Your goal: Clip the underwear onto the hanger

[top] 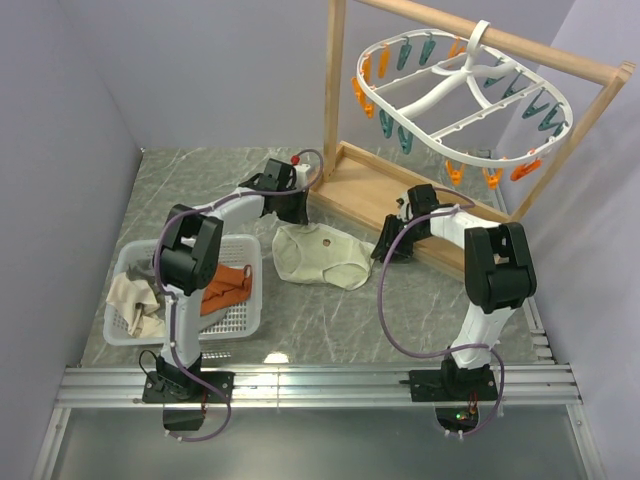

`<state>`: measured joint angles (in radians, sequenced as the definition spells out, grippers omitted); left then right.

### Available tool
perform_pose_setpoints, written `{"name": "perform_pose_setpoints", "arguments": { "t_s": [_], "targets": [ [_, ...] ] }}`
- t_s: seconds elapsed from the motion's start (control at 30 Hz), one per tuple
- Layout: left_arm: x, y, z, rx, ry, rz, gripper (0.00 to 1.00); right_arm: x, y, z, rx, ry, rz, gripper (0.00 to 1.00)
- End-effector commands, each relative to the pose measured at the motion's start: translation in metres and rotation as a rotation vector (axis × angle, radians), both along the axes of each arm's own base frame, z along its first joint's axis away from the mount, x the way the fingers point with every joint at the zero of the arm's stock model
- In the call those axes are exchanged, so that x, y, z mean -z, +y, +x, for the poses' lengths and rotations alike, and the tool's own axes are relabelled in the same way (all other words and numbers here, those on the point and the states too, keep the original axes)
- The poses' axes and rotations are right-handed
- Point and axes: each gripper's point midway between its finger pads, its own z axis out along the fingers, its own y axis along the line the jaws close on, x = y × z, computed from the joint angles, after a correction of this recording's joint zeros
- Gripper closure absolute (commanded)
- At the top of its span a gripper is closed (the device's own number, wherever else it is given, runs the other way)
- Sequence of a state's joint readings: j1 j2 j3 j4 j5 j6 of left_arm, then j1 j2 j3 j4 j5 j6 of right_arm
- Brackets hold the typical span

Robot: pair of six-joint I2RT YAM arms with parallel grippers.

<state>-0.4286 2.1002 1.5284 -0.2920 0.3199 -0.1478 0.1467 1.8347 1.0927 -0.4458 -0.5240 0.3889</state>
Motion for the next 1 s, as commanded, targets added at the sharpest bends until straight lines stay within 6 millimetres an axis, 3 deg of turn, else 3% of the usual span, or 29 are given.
{"name": "perform_pose_setpoints", "arguments": {
  "t_s": [0.0,0.27,0.3,0.33,0.37,0.43,0.57,0.6,0.63,0.67,0.7,0.73,0.8,0.83,0.97],
  "targets": [
    [-0.040,-0.007,0.004,0.017,-0.081,-0.066,1.00,0.012,-0.005,0.022,0.048,-0.086,-0.072,0.59],
    [-0.043,-0.004,-0.004,0.020,-0.080,-0.064,1.00,0.025,-0.004,0.029,0.074,-0.126,-0.178,0.61],
    [-0.043,-0.003,-0.005,0.018,-0.078,-0.063,1.00,0.027,-0.005,0.030,0.078,-0.130,-0.196,0.64],
    [-0.044,-0.002,-0.007,0.019,-0.079,-0.060,1.00,0.028,-0.003,0.030,0.068,-0.130,-0.189,0.74],
    [-0.044,-0.001,-0.008,0.018,-0.078,-0.059,1.00,0.029,-0.001,0.028,0.047,-0.125,-0.182,0.98],
    [-0.047,0.002,-0.013,0.024,-0.077,-0.056,1.00,0.027,-0.003,0.022,0.030,-0.127,-0.189,1.00],
    [-0.087,0.007,-0.032,0.064,-0.161,-0.110,1.00,-0.040,-0.001,0.015,-0.046,-0.353,-0.148,1.00],
    [-0.086,0.010,-0.042,0.075,-0.159,-0.118,1.00,-0.053,-0.002,0.011,-0.059,-0.393,-0.142,1.00],
    [-0.108,0.012,-0.048,0.087,-0.208,-0.140,1.00,-0.062,-0.002,0.005,-0.096,-0.433,-0.135,1.00],
    [-0.116,0.012,-0.053,0.097,-0.228,-0.157,1.00,-0.089,-0.003,0.000,-0.105,-0.514,-0.127,1.00],
    [-0.117,0.013,-0.065,0.123,-0.220,-0.177,1.00,-0.100,-0.004,-0.004,-0.117,-0.554,-0.124,1.00],
    [-0.136,0.014,-0.073,0.140,-0.262,-0.199,1.00,-0.117,-0.004,-0.017,-0.153,-0.629,-0.113,1.00],
    [-0.144,0.014,-0.088,0.177,-0.280,-0.224,1.00,-0.127,-0.007,-0.032,-0.184,-0.691,-0.112,1.00],
    [-0.160,0.016,-0.095,0.188,-0.318,-0.240,1.00,-0.123,-0.009,-0.042,-0.220,-0.714,-0.126,1.00],
    [-0.179,0.019,-0.111,0.227,-0.365,-0.251,1.00,-0.170,-0.016,-0.065,-0.294,-0.936,-0.159,1.00]
  ]
}}
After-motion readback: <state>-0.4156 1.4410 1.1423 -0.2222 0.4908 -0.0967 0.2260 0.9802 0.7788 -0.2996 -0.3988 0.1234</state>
